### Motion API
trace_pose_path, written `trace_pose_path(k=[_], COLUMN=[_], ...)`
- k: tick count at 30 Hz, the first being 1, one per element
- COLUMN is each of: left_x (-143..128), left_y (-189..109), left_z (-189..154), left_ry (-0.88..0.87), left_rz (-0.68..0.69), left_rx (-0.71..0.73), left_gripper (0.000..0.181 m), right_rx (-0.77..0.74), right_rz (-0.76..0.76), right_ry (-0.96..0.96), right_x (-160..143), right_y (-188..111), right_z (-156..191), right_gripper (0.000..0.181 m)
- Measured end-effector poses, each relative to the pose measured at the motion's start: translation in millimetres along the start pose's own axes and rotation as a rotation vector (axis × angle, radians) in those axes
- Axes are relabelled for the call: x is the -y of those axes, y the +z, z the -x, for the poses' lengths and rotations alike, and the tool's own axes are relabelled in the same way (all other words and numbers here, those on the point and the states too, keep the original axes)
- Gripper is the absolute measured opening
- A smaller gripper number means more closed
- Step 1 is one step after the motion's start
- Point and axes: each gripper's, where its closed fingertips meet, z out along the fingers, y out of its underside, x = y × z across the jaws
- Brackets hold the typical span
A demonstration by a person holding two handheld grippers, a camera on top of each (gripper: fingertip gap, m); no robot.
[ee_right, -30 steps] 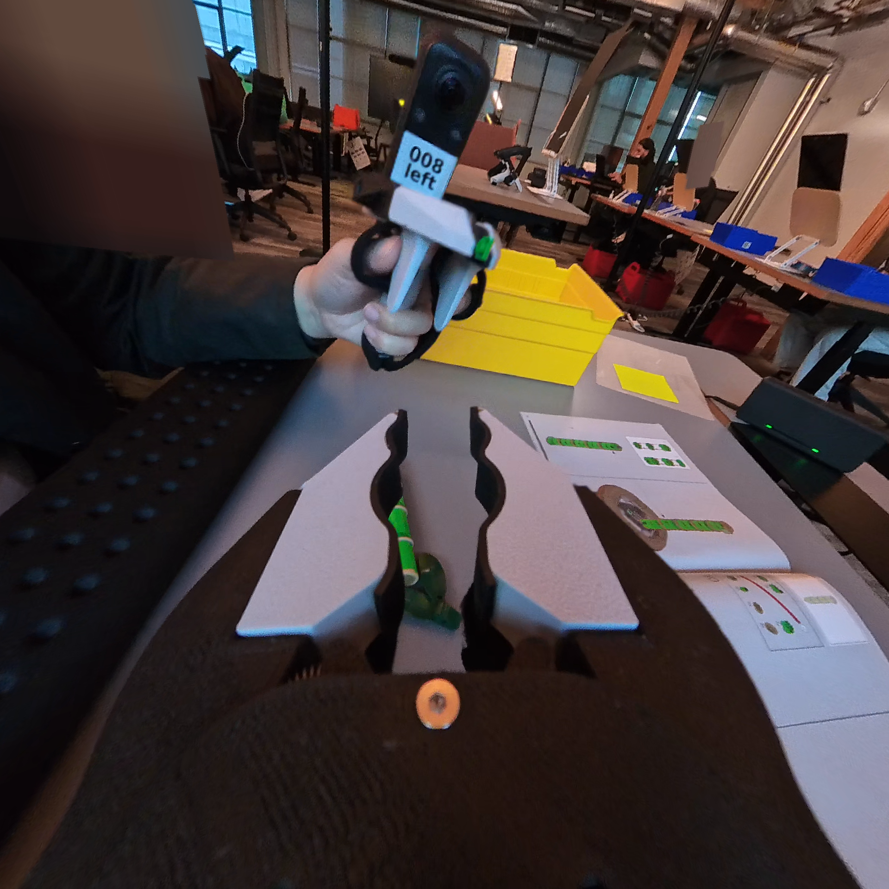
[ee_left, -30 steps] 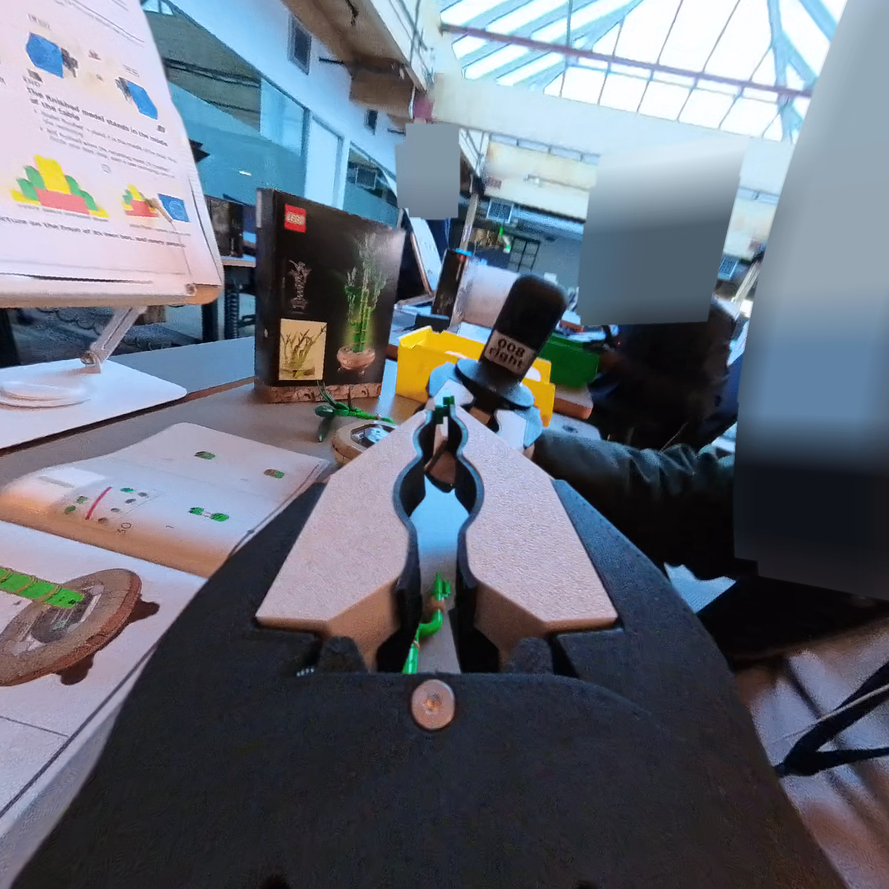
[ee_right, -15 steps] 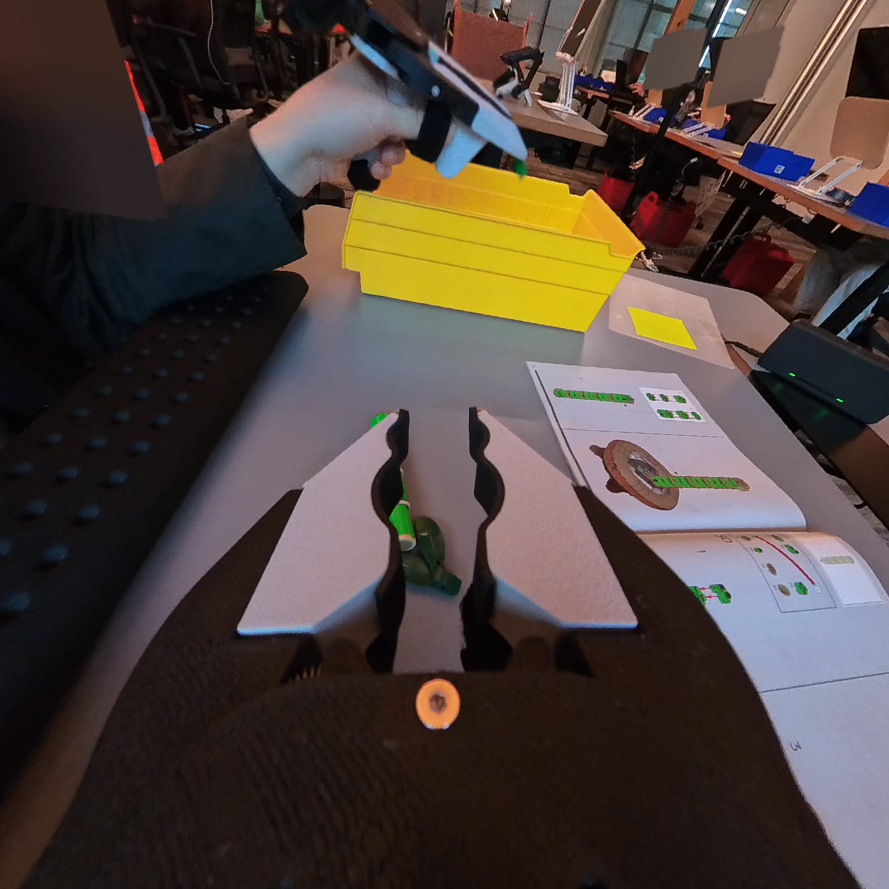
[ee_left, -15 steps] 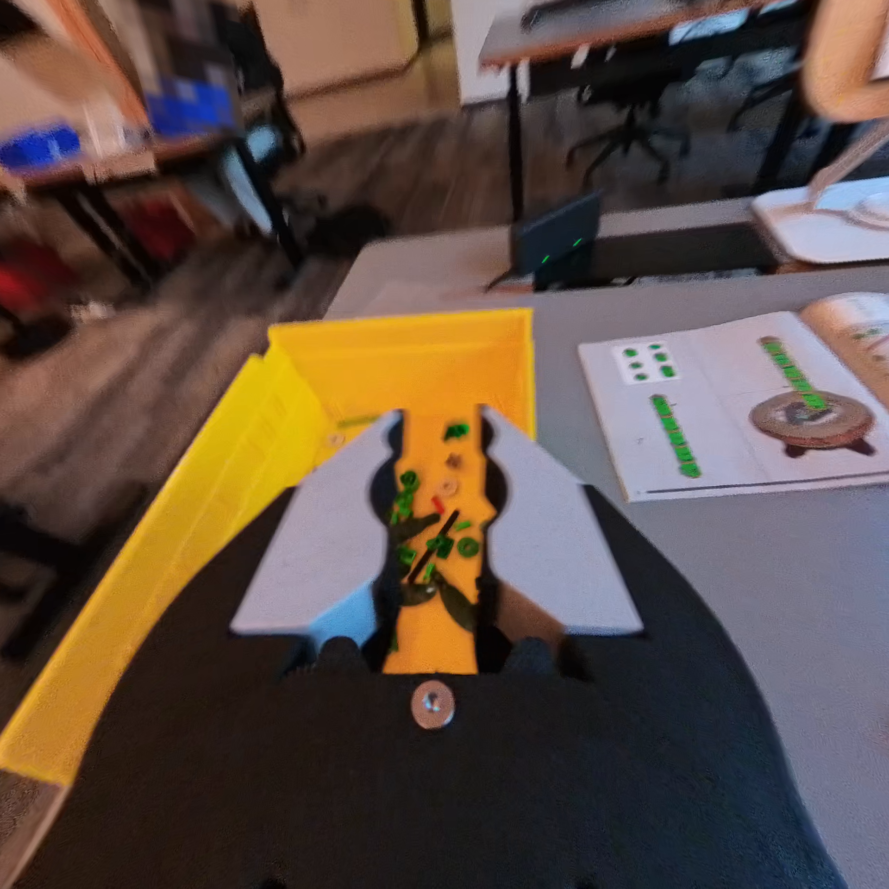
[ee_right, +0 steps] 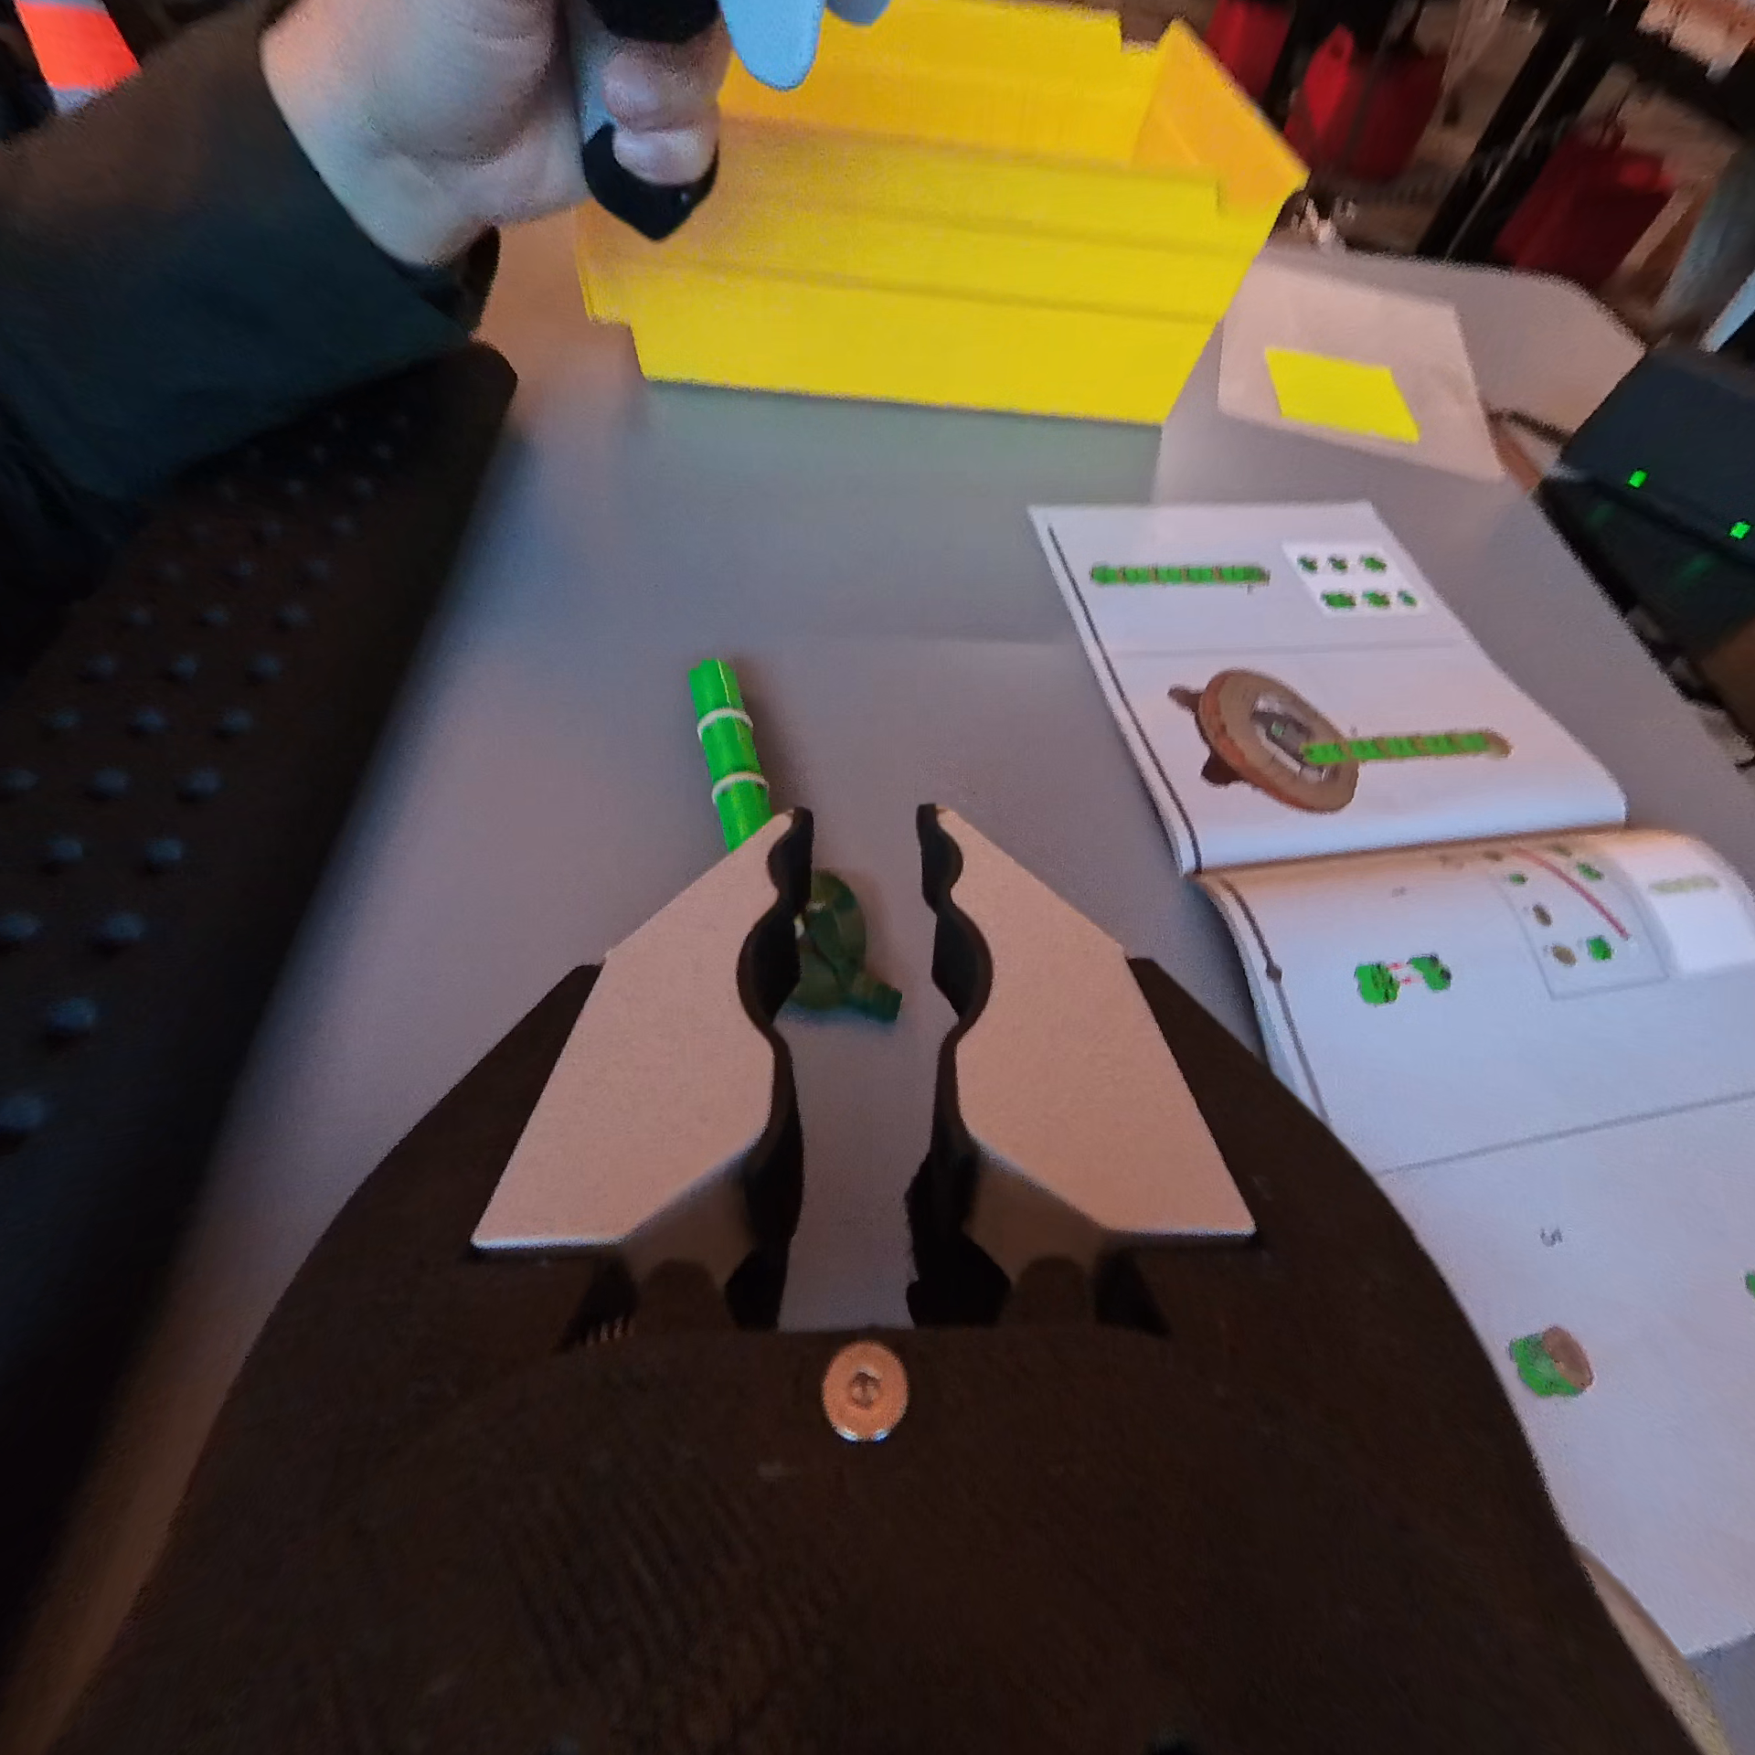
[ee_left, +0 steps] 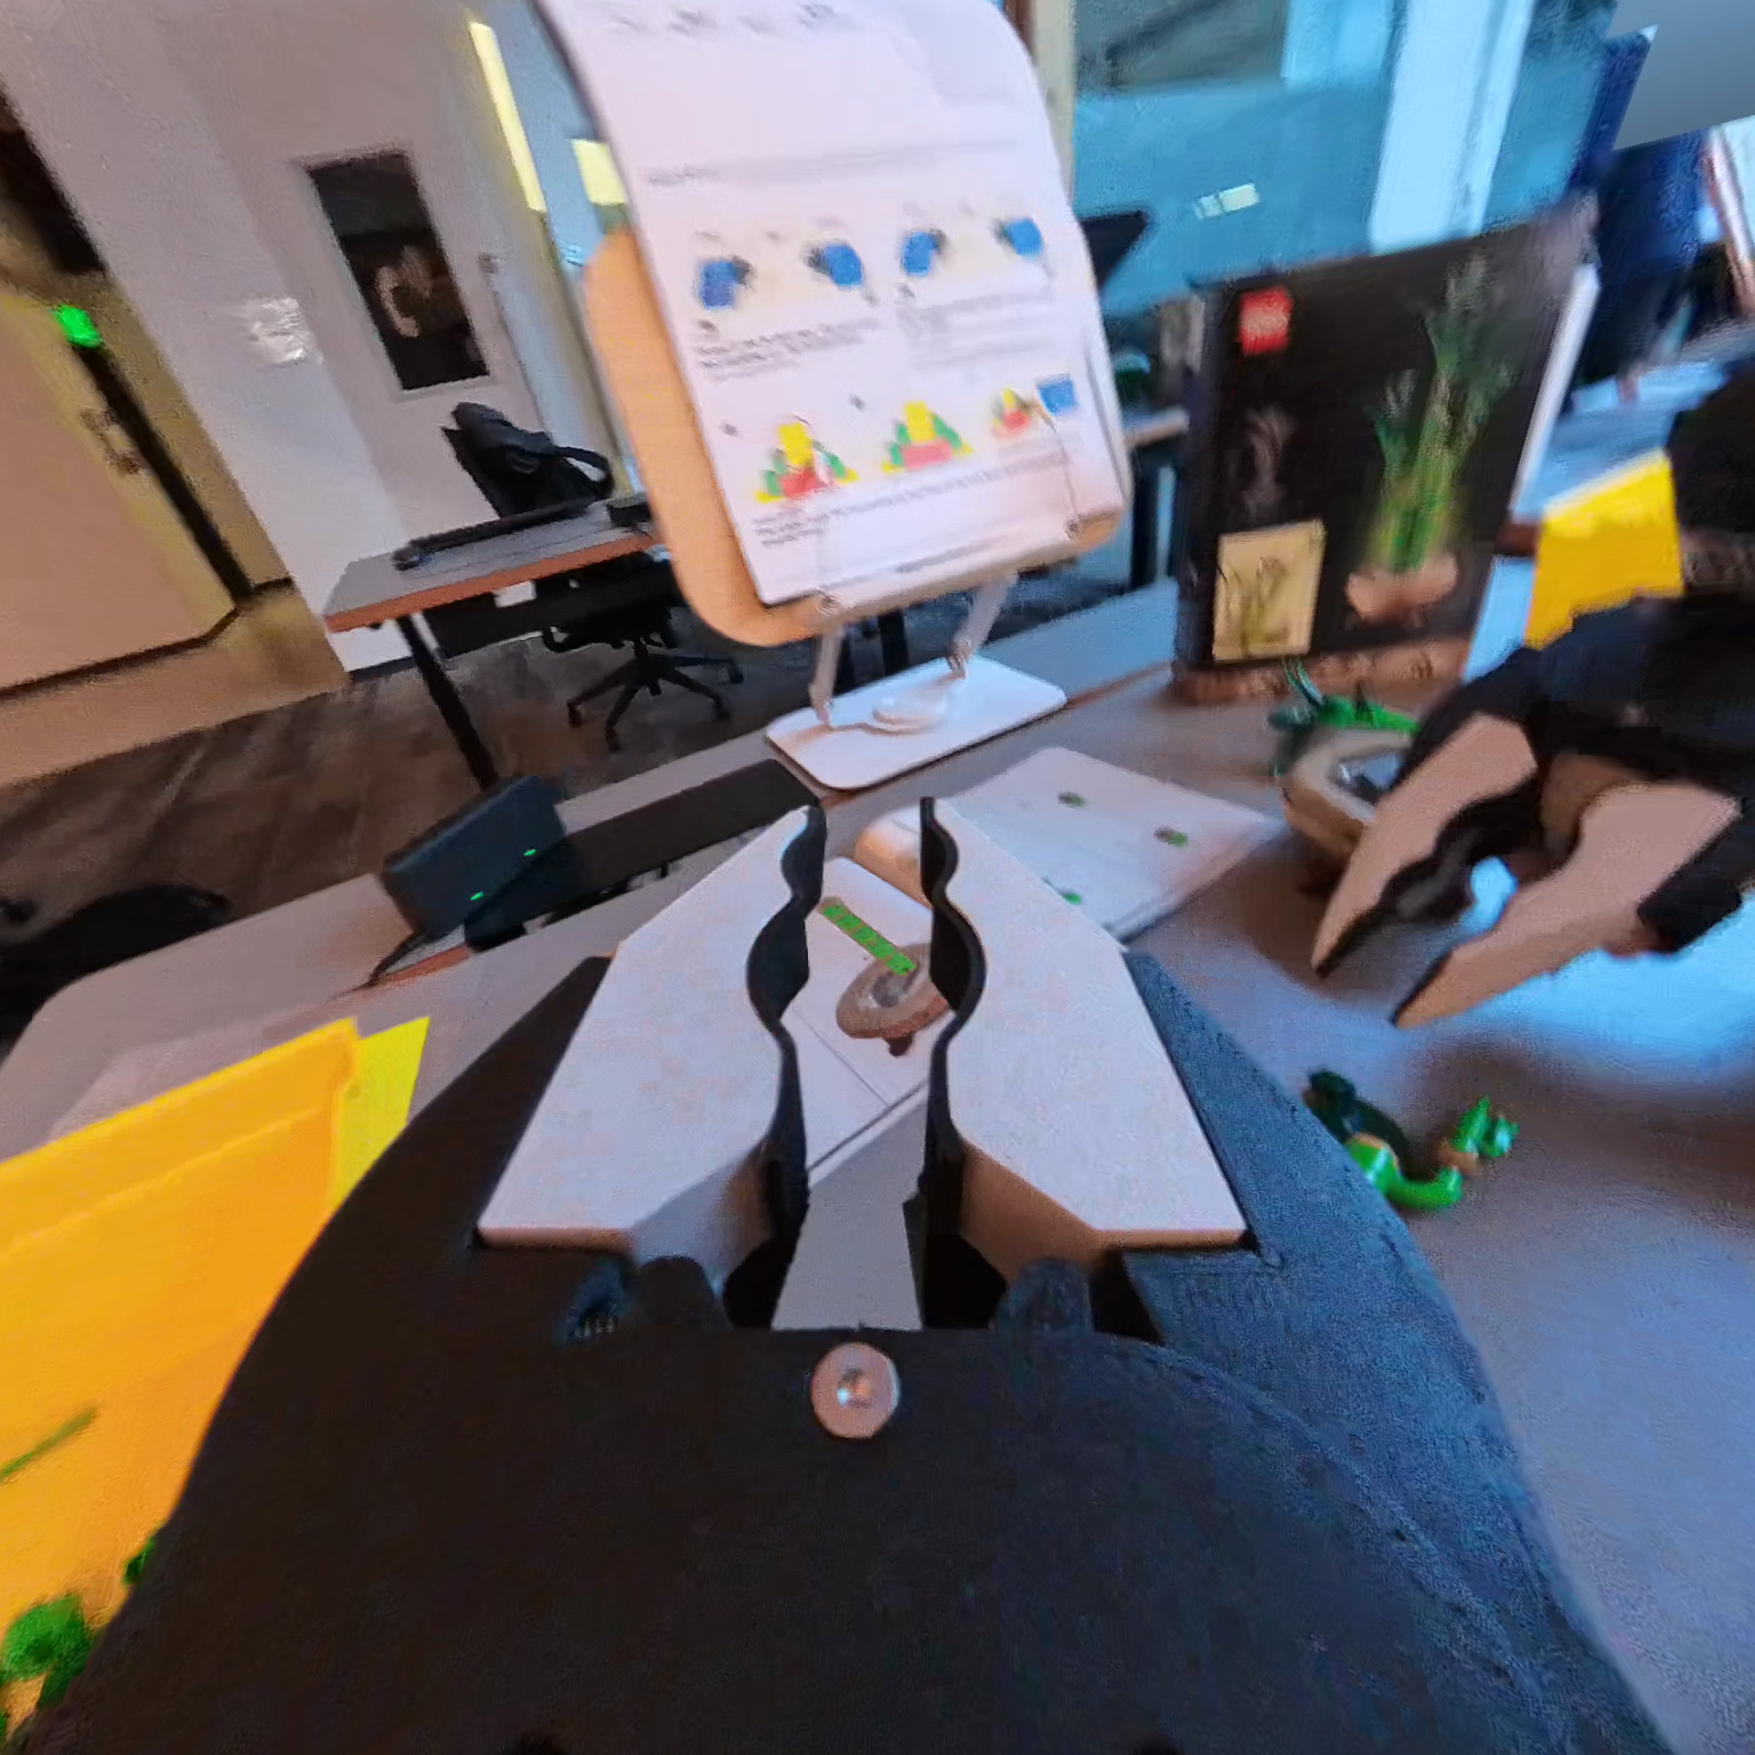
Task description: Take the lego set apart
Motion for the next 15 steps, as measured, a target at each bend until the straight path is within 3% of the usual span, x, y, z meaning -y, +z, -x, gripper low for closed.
trace_pose_path(k=[2,6,9,15], left_x=[-19.6,-71.1,-99.5,-119.1], left_y=[13.8,20.7,21.6,31.4], left_z=[-35.4,-108.7,-132.4,-143.5], left_ry=[0.060,0.020,0.050,0.034], left_rz=[0.087,0.329,0.453,0.524], left_rx=[-0.125,-0.476,-0.563,-0.627], left_gripper=[0.017,0.025,0.026,0.023], right_rx=[0.010,0.040,0.023,-0.015], right_rz=[0.073,0.220,0.270,0.336], right_ry=[0.021,0.029,0.023,0.190], right_x=[-11.3,-35.1,-45.2,-59.8], right_y=[1.8,2.3,4.2,5.5], right_z=[1.6,8.2,5.9,-4.6], right_gripper=[0.021,0.020,0.020,0.023])
